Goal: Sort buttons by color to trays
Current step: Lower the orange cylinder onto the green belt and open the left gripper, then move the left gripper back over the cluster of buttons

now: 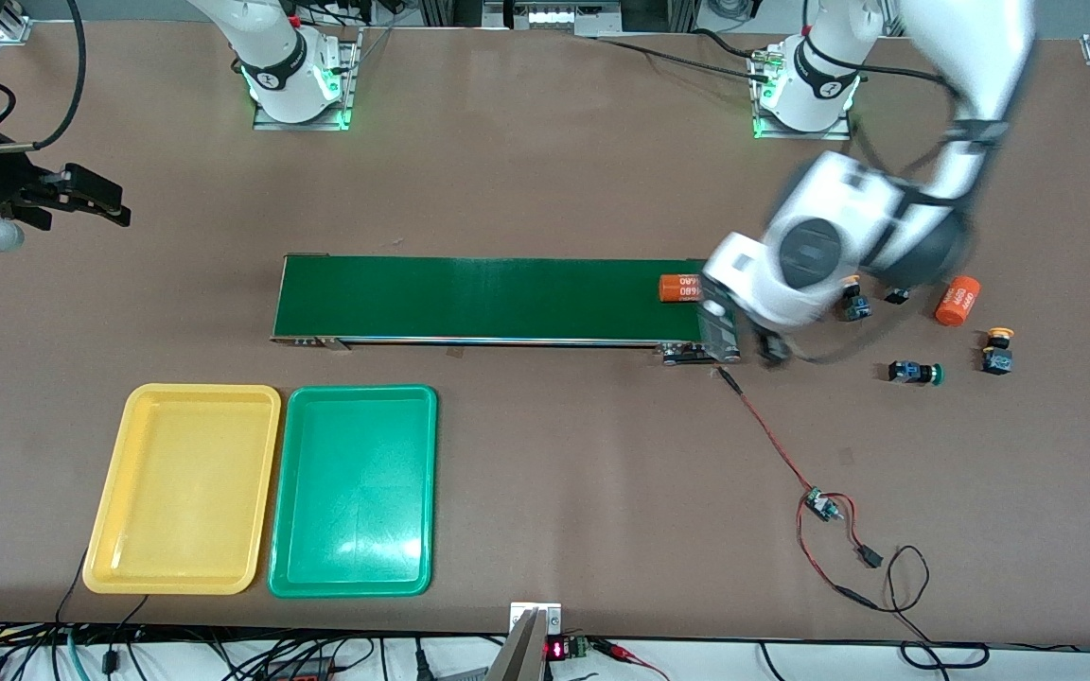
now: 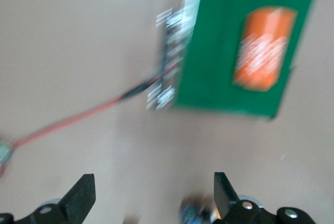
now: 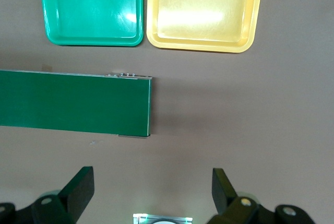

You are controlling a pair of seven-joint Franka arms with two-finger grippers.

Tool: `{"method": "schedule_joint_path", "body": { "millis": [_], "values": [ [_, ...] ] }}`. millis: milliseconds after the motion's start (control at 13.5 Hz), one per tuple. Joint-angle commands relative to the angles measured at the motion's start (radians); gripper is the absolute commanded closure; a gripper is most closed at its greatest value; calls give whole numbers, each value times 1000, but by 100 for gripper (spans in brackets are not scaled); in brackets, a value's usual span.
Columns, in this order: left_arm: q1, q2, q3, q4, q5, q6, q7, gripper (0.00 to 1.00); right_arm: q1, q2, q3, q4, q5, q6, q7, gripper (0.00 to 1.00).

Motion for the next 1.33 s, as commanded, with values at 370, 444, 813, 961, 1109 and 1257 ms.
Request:
{"method": "schedule_joint_path", "body": {
  "millis": [370, 444, 813, 961, 1109, 1257],
  "values": [
    [80, 111, 1, 184, 11, -108, 54, 0, -3, -4, 5, -1, 7, 7, 10, 0],
    [81, 111, 3, 184, 9, -122, 45, 0, -1, -4, 5, -1, 7, 7, 12, 0],
    [104, 111, 1, 181, 6, -135, -139, 0, 0, -4, 6, -1, 7, 7, 10, 0],
    [104, 111, 1, 178, 5, -148, -252, 0, 2, -4, 6, 0, 7, 7, 10, 0],
    [115, 100, 19, 160, -49, -155, -408, 0, -1, -4, 6, 0, 6, 7, 10, 0],
    [138, 62, 67, 87, -153, -134, -542, 0, 2, -4, 6, 0, 6, 7, 9, 0]
  ]
}}
